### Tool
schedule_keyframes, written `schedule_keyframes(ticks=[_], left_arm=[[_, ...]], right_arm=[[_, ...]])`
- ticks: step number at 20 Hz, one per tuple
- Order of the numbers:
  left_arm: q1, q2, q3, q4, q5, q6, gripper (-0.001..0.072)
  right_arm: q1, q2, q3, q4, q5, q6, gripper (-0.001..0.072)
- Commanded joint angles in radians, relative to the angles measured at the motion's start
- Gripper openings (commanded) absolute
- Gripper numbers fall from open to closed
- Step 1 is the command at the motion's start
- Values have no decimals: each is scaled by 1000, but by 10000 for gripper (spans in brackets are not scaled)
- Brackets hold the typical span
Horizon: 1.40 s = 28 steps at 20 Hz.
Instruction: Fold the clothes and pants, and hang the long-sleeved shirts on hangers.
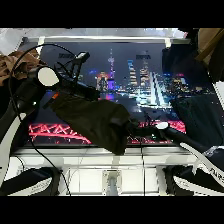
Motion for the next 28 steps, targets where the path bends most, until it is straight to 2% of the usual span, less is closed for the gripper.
schedule_keyframes(ticks=[1, 6, 10, 13, 18, 23, 26, 28], left_arm=[[2, 8, 1, 13, -4, 6, 13], [2, 39, 1, 34, -3, 6, 12], [2, 45, 1, 34, -2, 6, 13], [2, 45, 1, 34, -2, 5, 13], [2, 45, 1, 34, -2, 3, 12], [2, 45, 1, 26, -2, -3, 12], [1, 45, 1, 27, -3, -2, 13], [1, 45, 1, 27, -3, -2, 12]], right_arm=[[-49, 42, 124, -30, 4, -16, 4], [-369, 111, 360, -247, 42, -5, 3], [-716, 111, 533, -308, 108, 30, 3], [-995, 111, 647, -347, 217, 71, 3], [-1470, 116, 814, -433, 494, 108, 3], [-1893, 199, 845, -665, 642, 90, 3], [-1968, 207, 825, -904, 766, 82, 3], [-1918, 212, 757, -929, 782, 77, 3]])
